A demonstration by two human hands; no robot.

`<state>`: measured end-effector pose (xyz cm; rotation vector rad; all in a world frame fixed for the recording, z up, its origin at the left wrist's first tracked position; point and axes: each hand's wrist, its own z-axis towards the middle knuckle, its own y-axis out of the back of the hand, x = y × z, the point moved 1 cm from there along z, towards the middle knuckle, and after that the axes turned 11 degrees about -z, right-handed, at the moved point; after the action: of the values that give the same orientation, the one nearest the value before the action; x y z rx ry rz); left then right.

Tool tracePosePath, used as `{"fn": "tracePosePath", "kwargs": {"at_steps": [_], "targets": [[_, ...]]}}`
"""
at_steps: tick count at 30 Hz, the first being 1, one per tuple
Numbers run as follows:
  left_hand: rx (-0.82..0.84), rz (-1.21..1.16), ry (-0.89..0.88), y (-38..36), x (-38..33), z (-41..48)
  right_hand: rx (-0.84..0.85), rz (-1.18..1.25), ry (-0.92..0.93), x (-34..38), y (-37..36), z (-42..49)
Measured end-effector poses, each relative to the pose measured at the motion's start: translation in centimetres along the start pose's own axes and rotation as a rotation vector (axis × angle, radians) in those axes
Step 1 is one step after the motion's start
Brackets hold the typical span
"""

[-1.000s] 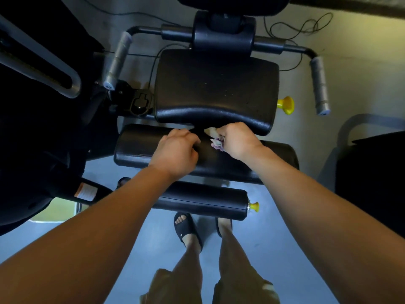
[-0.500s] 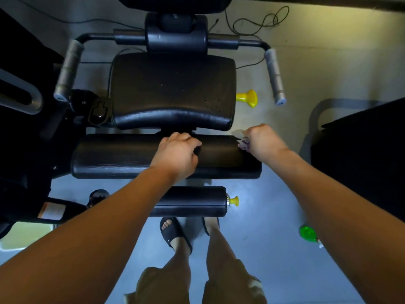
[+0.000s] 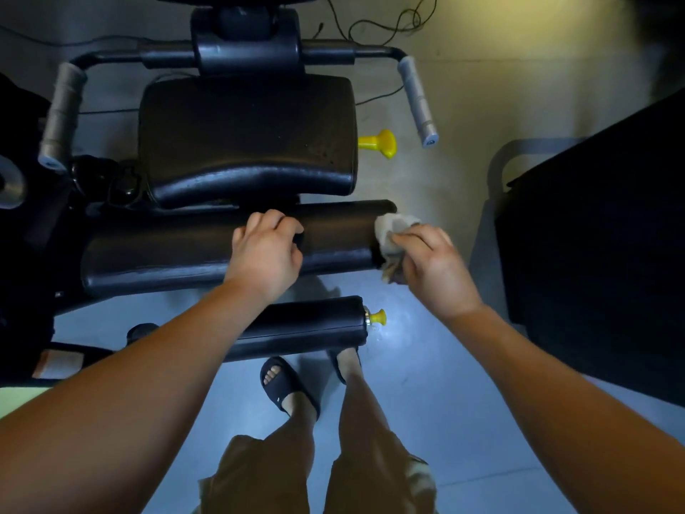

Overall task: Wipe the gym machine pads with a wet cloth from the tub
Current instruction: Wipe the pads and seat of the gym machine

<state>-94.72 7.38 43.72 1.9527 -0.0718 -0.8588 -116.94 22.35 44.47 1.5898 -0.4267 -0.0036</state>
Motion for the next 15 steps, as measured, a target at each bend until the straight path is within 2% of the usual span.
{"fn": "tracePosePath", "kwargs": {"at_steps": [4, 8, 15], "targets": [[-0.034, -0.002, -0.01, 0.6, 0.5, -1.9, 0.063, 0.046, -0.136, 1.5, -2.0, 0.3], [-0.047, -0.013, 0.025, 2.3, 2.7, -3.7, 0.107, -0.054, -0.025, 4.4, -3.2, 1.1], [-0.134, -0.067, 0.131, 4.5, 7.9, -6.0, 0.262, -0.271, -0.044, 11.7, -4.9, 6.1]]}}
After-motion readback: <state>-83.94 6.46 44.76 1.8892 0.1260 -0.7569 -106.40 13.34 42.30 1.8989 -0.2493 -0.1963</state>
